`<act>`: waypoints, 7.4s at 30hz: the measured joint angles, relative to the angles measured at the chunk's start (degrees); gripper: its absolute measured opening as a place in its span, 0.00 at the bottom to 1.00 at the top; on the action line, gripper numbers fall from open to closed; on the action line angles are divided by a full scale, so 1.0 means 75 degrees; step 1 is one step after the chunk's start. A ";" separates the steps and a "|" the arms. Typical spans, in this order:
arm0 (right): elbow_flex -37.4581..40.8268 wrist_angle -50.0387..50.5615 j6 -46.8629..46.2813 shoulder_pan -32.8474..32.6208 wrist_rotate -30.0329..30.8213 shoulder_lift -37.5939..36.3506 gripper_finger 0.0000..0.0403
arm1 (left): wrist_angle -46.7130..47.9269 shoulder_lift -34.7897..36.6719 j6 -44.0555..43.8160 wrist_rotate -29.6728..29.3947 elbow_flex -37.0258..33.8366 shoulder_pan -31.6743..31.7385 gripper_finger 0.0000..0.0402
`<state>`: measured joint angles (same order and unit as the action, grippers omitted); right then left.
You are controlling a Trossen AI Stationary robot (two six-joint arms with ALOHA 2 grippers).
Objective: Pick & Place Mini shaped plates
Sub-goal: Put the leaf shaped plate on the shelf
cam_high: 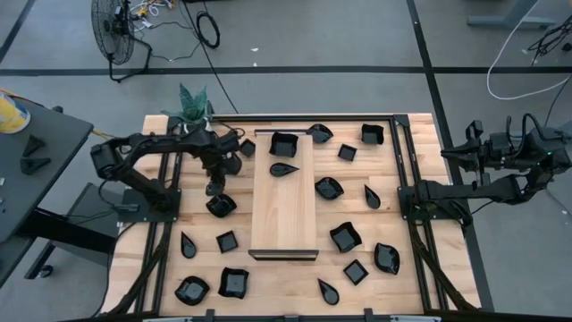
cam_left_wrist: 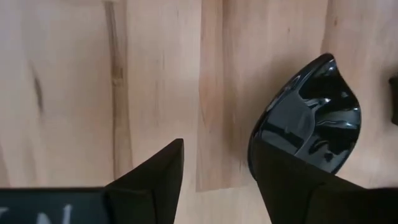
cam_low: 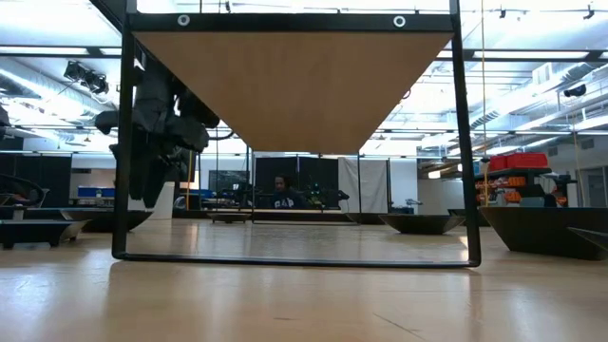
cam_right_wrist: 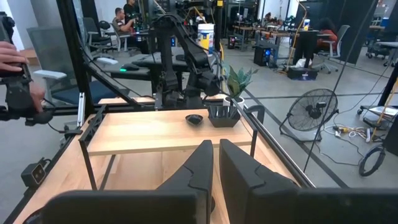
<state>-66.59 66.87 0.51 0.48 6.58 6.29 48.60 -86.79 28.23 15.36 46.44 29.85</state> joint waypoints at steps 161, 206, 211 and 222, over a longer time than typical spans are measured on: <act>0.0002 0.0002 0.0000 0.0001 -0.0002 0.0001 0.08 | -0.1242 0.0581 -0.0137 -0.0581 -0.1005 -0.1661 0.02; 0.0000 0.0000 0.0000 -0.0002 -0.0002 0.0002 0.08 | 0.3820 0.0684 -0.0681 -0.0534 0.4477 -0.1499 0.00; 0.0002 0.0003 0.0003 0.0000 -0.0001 0.0000 0.08 | 0.3594 0.0612 -0.1196 -0.0258 0.4941 -0.1911 0.00; 0.0000 0.0004 0.0001 -0.0001 -0.0001 0.0002 0.08 | 0.1828 -0.0016 -0.1685 0.0692 0.5343 -0.2266 0.00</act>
<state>-66.58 66.90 0.52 0.48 6.57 6.31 62.31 -86.91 15.59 20.55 86.51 12.85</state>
